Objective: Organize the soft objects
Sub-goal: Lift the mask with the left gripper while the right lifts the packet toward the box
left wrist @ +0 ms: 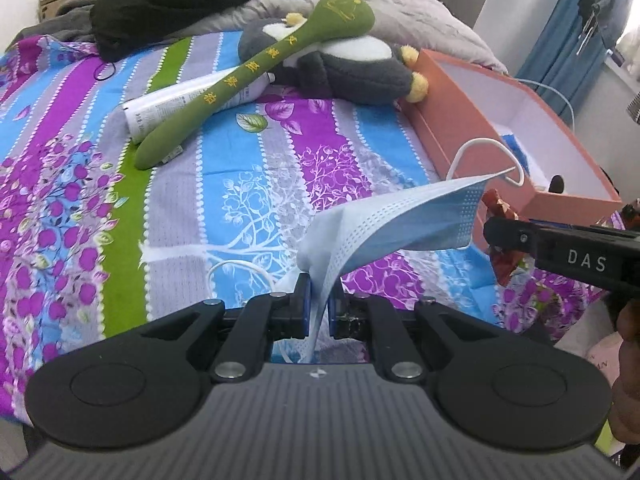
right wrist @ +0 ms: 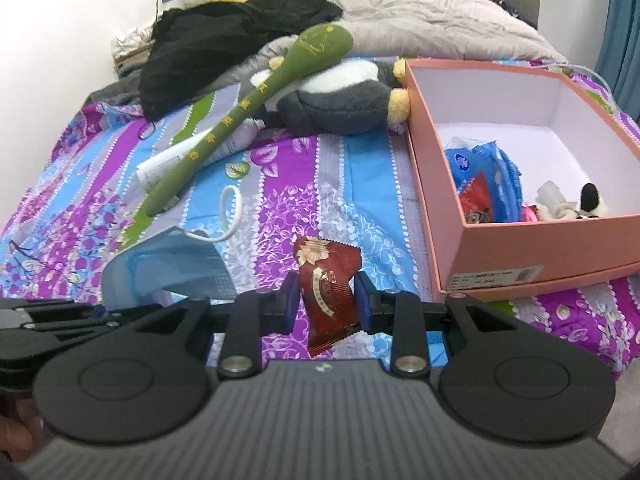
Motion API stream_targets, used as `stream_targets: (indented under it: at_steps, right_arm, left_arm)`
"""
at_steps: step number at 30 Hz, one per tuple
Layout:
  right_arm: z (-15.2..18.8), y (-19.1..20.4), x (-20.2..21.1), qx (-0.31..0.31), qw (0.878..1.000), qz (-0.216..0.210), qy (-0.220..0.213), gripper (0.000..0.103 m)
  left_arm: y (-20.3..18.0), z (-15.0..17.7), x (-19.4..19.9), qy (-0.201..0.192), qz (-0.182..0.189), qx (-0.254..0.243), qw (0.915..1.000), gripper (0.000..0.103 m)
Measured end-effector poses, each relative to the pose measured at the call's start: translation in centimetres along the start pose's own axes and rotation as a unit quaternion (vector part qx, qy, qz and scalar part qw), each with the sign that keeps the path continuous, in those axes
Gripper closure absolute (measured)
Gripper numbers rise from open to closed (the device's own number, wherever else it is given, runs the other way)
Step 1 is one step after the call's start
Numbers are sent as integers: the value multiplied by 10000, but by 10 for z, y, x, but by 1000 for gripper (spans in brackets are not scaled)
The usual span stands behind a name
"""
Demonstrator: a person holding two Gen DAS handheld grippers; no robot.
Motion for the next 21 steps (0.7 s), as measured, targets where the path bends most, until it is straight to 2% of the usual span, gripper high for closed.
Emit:
stream_targets:
  at_steps: [8, 16, 21]
  right_arm:
    - [7, 1, 39, -33, 9997, -107, -204, 70]
    - [8, -5, 66, -132, 9992, -122, -370, 70]
    - [6, -16, 78, -232, 9985, -13, -494, 70]
  left_arm:
    - [-8, 9, 38, -238, 70, 169, 9995, 93]
    - [-19, 5, 56, -396, 240, 198, 9987, 93]
    - [-35, 1, 57, -412, 329, -80, 9986, 93]
Point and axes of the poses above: each gripper's, at about its wrist camera, not at the fingertips, and x roughly against the way its jaws point, y to its left, z to its underside, the point moved 1 cm from there along -x, roughly the way its jaws point
